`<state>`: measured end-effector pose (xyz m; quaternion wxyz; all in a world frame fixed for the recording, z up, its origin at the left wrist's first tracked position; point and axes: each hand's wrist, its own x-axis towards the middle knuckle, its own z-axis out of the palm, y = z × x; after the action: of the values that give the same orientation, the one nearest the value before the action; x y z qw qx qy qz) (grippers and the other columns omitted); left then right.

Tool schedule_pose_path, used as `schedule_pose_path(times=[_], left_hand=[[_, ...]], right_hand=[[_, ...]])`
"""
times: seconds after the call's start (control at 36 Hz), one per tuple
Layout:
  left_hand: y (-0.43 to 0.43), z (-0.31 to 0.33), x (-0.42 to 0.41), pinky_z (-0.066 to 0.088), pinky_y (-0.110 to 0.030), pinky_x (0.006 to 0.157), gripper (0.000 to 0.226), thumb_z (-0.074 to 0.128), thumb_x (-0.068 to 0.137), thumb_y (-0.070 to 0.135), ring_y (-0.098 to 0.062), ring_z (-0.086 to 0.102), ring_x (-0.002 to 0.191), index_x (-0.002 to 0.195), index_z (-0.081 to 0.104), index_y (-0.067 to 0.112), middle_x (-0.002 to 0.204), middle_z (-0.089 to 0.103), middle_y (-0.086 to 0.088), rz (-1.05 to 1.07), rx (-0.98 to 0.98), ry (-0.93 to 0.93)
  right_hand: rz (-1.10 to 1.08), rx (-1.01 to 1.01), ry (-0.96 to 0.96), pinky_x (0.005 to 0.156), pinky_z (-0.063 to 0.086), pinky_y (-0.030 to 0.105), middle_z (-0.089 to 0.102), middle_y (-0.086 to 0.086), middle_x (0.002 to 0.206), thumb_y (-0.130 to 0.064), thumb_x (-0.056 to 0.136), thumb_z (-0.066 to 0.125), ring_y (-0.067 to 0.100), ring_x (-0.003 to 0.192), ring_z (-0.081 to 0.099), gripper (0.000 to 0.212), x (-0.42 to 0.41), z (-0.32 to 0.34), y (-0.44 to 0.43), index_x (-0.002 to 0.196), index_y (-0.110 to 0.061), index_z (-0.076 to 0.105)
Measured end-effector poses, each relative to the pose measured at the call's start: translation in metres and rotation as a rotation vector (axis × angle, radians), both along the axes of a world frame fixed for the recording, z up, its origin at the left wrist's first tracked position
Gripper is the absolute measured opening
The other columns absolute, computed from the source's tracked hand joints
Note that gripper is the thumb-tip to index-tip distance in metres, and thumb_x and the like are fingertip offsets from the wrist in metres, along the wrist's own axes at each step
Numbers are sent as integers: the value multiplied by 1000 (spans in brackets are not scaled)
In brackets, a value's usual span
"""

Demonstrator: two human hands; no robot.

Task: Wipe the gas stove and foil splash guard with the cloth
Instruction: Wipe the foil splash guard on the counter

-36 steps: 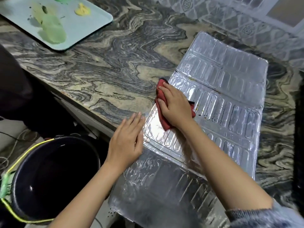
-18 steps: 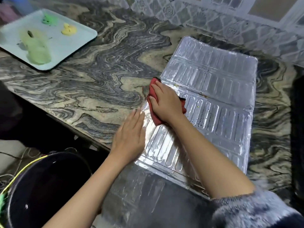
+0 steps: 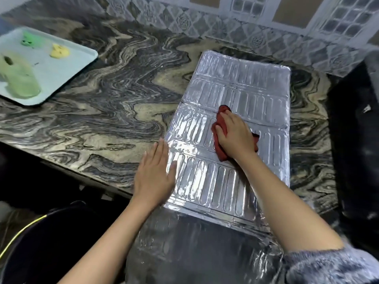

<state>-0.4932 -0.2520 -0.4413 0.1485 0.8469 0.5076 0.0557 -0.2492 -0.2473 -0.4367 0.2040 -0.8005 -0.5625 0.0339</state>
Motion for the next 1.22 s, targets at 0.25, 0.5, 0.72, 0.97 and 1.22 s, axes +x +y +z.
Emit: schedule_pose_path(times=[0.25,0.5,0.72,0.97,1.22], left_hand=[[0,-1,-1,-8,-30,116,60,8,97,45,-10,-13,142,147,-6,15,155,-14,1,-5,7,6],[1,-4,0,-5,-33,118,61,12,97,44,-11,-10,143,148,-3,14,156,-10,0,-2,7,-9],[0,-3,0,-6,-33,116,62,16,97,42,-12,-9,144,148,-3,13,157,-8,-2,-6,20,-13],[3,-3,-1,-5,-35,118,61,12,97,42,-13,-11,144,147,-6,11,156,-12,-4,-53,3,39],[3,-2,-3,-7,-34,117,60,9,98,41,-14,-13,143,146,-10,11,155,-16,-4,-81,-7,48]], right_hand=[[-178,-52,-5,108,28,40,41,4,144,-35,92,44,26,132,37,46,37,4,-41,134,-18,43],[-351,-82,-23,114,22,40,38,8,146,-38,92,39,26,135,33,50,56,4,-76,136,-13,41],[-565,-72,-38,115,14,39,29,8,152,-37,94,36,24,140,23,53,17,-2,-104,140,-12,33],[-692,-90,-25,115,10,40,24,7,154,-38,94,35,23,142,19,56,-36,-4,-112,143,-12,28],[-455,-85,14,116,5,38,20,5,155,-40,95,31,21,142,15,56,-94,-2,-63,144,-14,25]])
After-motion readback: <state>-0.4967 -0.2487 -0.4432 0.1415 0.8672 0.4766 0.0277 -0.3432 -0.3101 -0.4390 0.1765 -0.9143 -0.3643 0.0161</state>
